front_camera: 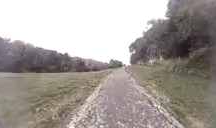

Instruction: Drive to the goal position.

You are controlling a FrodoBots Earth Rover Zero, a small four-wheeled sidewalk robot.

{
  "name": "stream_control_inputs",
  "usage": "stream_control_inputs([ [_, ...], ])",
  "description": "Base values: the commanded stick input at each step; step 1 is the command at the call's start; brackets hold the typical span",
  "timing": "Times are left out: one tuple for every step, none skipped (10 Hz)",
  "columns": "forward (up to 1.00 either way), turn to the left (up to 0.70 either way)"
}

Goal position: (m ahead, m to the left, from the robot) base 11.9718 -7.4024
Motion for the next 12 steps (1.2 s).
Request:
stream_control_inputs([
  [0.6, 0.0],
  [0.6, 0.0],
  [0.6, 0.0],
  [0.6, 0.0],
  [0.6, 0.0],
  [0.6, 0.0],
  [0.6, 0.0],
  [0.6, 0.0],
  [0.6, 0.0],
  [0.6, 0.0],
  [0.6, 0.0],
  [0.6, 0.0],
])
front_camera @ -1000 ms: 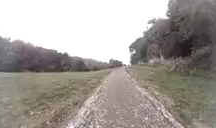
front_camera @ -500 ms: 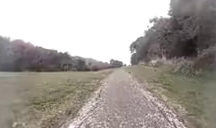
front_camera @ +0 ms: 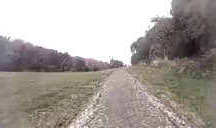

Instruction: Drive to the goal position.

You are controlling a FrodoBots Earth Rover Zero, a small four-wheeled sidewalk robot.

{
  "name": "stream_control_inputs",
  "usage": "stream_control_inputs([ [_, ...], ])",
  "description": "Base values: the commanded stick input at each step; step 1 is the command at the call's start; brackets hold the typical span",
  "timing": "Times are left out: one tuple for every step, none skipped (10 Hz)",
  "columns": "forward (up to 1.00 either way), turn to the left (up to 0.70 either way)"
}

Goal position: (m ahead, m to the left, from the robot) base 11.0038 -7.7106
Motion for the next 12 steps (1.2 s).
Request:
stream_control_inputs([
  [0.6, 0.0],
  [0.6, -0.01],
  [0.6, -0.06],
  [0.6, -0.11],
  [0.6, -0.15],
  [0.6, -0.15],
  [0.6, -0.15],
  [0.6, -0.15],
  [0.6, -0.15],
  [0.6, -0.15],
  [0.6, -0.15],
  [0.6, -0.15],
])
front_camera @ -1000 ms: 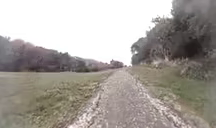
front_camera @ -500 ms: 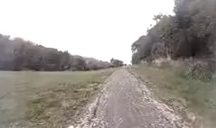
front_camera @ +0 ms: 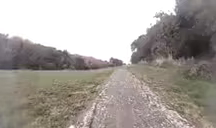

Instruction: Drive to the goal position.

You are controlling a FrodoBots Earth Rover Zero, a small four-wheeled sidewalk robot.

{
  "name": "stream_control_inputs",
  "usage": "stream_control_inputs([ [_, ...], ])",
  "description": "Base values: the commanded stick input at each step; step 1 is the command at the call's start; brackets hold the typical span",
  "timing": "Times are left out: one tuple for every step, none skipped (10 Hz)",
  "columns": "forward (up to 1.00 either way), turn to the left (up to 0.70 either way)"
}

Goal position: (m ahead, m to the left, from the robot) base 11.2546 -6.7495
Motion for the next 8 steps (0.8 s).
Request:
stream_control_inputs([
  [0.6, -0.15],
  [0.6, -0.15],
  [0.6, -0.15],
  [0.6, -0.15],
  [0.6, -0.15],
  [0.6, -0.15],
  [0.6, -0.15],
  [0.6, -0.15],
])
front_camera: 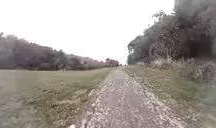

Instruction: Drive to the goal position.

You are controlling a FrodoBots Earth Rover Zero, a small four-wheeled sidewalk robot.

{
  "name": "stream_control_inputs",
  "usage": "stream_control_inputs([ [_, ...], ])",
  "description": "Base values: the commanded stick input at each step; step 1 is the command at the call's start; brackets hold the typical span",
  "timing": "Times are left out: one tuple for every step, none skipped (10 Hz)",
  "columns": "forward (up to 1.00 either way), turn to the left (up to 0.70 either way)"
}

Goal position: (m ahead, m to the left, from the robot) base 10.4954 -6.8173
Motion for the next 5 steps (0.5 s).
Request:
stream_control_inputs([
  [0.6, -0.15],
  [0.6, -0.15],
  [0.6, -0.15],
  [0.6, -0.15],
  [0.6, -0.01],
])
